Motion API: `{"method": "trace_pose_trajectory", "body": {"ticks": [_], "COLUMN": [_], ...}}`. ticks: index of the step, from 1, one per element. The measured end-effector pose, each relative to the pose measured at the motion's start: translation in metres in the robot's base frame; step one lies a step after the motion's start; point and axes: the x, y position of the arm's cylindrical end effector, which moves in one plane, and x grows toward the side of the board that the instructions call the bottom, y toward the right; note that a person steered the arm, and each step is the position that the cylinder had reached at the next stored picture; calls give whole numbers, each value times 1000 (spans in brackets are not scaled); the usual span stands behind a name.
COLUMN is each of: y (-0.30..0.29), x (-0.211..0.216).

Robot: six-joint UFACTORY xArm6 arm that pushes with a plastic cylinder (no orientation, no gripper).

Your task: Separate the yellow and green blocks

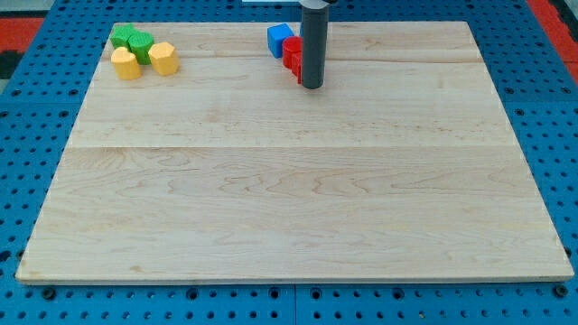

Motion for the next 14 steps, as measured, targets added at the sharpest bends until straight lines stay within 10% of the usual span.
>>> {"method": "trace_pose_trajectory", "body": {"ticks": [2, 3, 5, 8, 14], "y": [-50, -152, -335, -317, -234], "x": [39, 99, 70, -66, -55]}}
